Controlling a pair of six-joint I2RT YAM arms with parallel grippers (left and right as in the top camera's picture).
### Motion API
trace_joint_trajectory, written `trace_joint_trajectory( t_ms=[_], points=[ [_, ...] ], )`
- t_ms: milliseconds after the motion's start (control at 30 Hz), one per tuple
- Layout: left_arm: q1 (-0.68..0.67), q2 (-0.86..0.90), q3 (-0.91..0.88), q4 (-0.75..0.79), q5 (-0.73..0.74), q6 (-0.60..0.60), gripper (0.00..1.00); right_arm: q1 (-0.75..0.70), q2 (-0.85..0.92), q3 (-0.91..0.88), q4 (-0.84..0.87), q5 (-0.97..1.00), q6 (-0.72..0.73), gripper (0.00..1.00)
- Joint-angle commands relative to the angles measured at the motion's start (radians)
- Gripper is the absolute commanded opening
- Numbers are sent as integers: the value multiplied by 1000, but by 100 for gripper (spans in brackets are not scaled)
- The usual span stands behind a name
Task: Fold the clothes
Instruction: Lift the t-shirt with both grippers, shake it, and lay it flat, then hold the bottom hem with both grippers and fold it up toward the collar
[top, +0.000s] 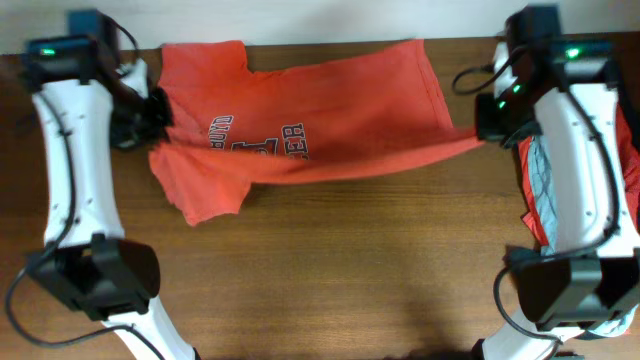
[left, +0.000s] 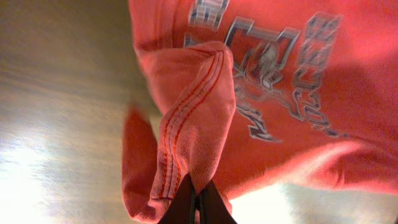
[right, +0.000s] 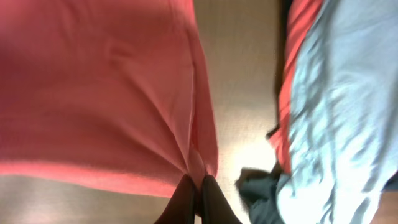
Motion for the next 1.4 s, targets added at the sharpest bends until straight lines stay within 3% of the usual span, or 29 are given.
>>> trace_joint_trajectory(
  t_ms=[0,300,667,967,1100,1200,1367],
  points=[
    [-10,16,-171,8,3,13,0,-8,-6,-175,31,34,-10,4],
    [-10,17,-432,18,3,32,0,-8,-6,-401,119,26,-9,4],
    [-10,-29,-444,-48,0,43,0,-8,-30,-402,117,18,-6,4],
    [-11,-245,-474,-69,-2,43,0,-7,-141,-402,80,-8,-5,4],
    [-11,-264,-497,-65,-14,42,0,-7,-166,-402,95,-8,-5,4],
    [-11,-264,-515,14,-23,33,0,-7,-169,-402,160,-8,-6,4],
    [-11,-263,-517,313,-24,8,1,-6,-159,-402,357,-53,-10,4]
  ],
)
